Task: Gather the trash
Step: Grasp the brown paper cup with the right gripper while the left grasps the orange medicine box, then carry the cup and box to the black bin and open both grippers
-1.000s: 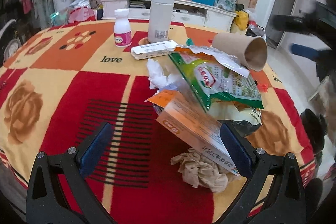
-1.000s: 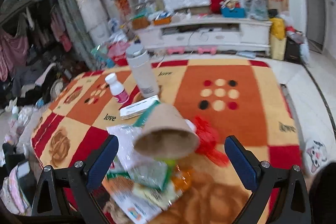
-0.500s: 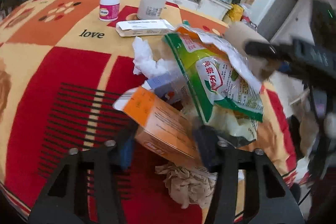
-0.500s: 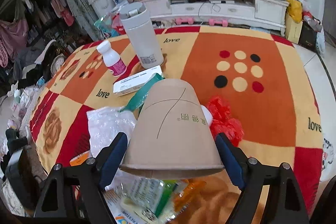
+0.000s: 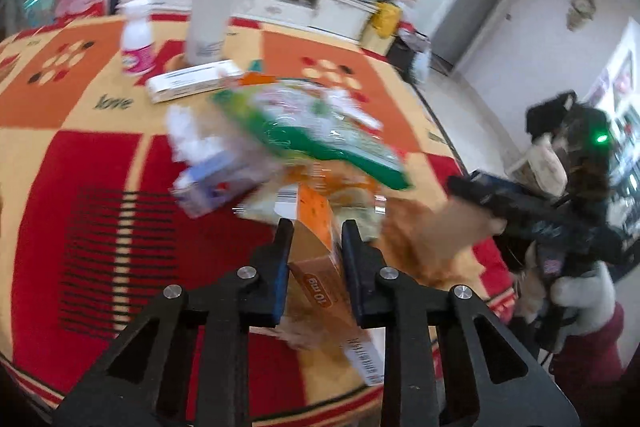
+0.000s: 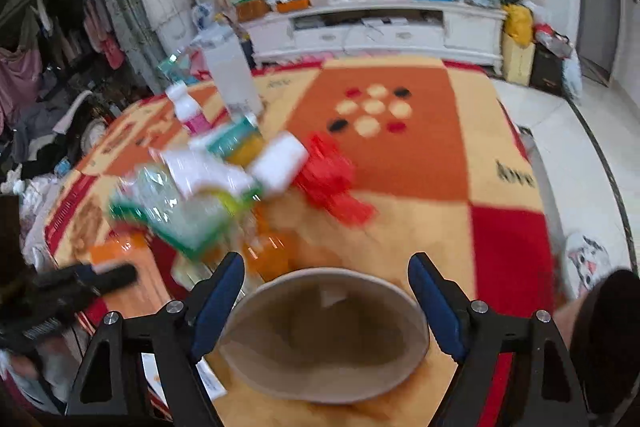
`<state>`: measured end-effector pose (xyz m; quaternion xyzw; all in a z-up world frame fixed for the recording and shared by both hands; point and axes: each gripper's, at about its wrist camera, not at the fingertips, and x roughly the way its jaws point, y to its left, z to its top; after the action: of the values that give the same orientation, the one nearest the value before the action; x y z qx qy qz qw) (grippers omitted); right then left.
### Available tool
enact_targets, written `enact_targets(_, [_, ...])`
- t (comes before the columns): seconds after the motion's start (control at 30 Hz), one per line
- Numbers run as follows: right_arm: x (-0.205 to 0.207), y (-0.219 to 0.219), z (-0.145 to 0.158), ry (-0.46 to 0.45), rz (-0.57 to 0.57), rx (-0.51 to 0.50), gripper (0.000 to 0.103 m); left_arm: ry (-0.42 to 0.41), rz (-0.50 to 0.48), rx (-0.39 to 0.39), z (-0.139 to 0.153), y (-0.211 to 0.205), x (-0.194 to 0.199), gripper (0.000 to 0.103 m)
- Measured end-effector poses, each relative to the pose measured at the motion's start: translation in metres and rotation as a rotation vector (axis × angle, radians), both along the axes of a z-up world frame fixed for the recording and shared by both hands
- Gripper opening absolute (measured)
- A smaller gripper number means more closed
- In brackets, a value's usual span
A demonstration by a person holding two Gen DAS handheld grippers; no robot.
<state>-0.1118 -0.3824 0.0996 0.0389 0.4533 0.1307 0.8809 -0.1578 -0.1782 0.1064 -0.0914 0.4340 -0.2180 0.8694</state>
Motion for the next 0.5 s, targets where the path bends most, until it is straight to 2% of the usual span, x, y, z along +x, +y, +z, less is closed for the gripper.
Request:
enact_targets(0.03, [-0.004, -0.005, -0.005, 0.020, -0.003, -0.006, 0.055, -0.007, -0.017, 0.002, 0.002, -0.007, -0.002, 0.021])
enact_targets(0.07, [-0.007, -0.009, -0.010, 0.044, 0.000, -0.005, 0.053, -0.021, -0.031, 0.001, 0.005, -0.014, -0.004, 0.020])
enact_targets(0.2, [-0.019, -0.031, -0.023, 0.097, -0.032, -0.011, 0.056, -0.044, -0.060, 0.020, 0.009, -0.036, -0.003, 0.019])
enact_targets(0.3, [-0.025, -0.043, -0.030, 0.120, -0.052, -0.015, 0.058, -0.047, -0.045, 0.042, 0.006, -0.041, 0.001, 0.020])
enact_targets(0.33, [-0.027, -0.047, -0.031, 0.130, -0.058, -0.004, 0.059, -0.046, -0.032, 0.050, 0.006, -0.042, 0.002, 0.020])
enact_targets(0.4, [-0.032, -0.055, -0.032, 0.139, -0.069, 0.037, 0.073, -0.046, -0.021, 0.054, 0.005, -0.043, 0.004, 0.020])
enact_targets(0.5, [-0.040, -0.062, -0.034, 0.137, -0.082, 0.053, 0.075, -0.042, -0.029, 0.077, -0.003, -0.047, 0.005, 0.021])
